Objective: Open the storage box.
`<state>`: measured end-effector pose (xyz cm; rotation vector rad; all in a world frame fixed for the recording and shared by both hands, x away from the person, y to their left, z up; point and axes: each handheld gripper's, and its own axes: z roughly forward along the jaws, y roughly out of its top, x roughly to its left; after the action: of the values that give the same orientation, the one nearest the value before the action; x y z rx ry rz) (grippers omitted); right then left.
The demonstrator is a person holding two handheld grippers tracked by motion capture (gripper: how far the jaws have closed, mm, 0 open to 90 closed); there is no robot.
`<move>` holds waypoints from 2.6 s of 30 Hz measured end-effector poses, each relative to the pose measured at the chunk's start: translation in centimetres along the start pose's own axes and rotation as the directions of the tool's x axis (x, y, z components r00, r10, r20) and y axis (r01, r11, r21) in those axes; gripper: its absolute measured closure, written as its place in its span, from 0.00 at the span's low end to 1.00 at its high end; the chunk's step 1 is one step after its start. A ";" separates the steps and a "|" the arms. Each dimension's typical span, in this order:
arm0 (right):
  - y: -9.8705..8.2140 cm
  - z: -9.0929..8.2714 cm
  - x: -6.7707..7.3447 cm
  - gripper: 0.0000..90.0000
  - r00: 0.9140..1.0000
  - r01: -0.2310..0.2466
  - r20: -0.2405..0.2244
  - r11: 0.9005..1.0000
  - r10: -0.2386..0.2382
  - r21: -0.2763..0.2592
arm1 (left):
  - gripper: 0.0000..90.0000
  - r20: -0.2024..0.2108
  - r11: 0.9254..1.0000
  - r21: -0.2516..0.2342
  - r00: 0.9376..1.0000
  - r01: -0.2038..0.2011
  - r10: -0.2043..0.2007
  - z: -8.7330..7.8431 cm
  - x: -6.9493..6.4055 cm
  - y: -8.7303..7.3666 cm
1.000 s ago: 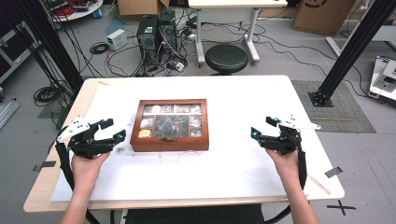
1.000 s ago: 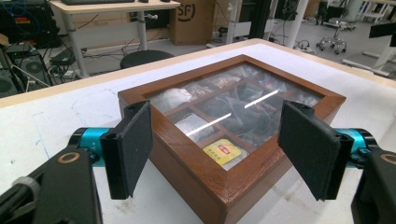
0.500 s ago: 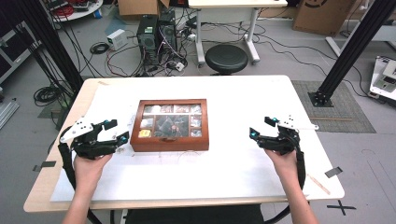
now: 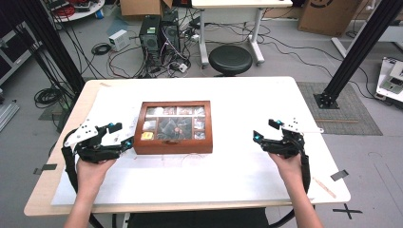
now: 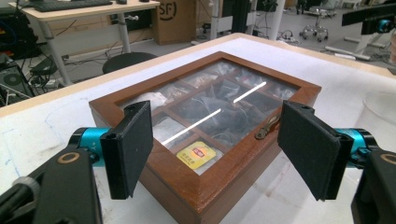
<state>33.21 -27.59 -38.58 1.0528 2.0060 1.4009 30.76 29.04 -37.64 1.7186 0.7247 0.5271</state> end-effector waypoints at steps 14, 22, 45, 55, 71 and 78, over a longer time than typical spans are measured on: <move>-0.2 0.1 0.0 0.23 1.000 0.001 -0.006 1.000 -0.001 0.005 | 0.30 0.032 0.997 0.073 0.999 0.007 -0.009 0.5 0.3 -0.8; -0.2 0.1 0.1 0.23 1.000 0.003 -0.007 1.000 -0.003 0.004 | 0.30 0.038 0.993 0.118 0.999 0.013 -0.018 0.8 0.6 -1.4; -0.3 0.3 0.2 0.23 1.000 0.004 -0.017 1.000 -0.003 0.017 | 0.38 0.033 0.969 0.245 0.999 0.033 -0.043 1.7 1.7 -3.0; -0.3 0.4 0.2 0.23 1.000 0.002 -0.018 1.000 -0.002 0.017 | 0.53 0.019 0.943 0.333 0.999 0.019 -0.027 2.5 1.7 -3.4; -0.3 0.4 0.3 0.23 1.000 0.004 -0.017 1.000 -0.004 0.019 | 0.70 0.036 0.923 0.386 0.999 -0.006 -0.008 2.9 1.6 -3.6; -0.3 0.5 0.3 0.23 1.000 0.008 -0.018 1.000 -0.008 0.019 | 0.75 0.033 0.925 0.378 0.999 -0.034 0.023 2.9 1.3 -3.2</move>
<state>33.27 -27.13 -39.07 1.0429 2.0383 1.3941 33.01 28.52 -41.48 2.0951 0.8212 0.3979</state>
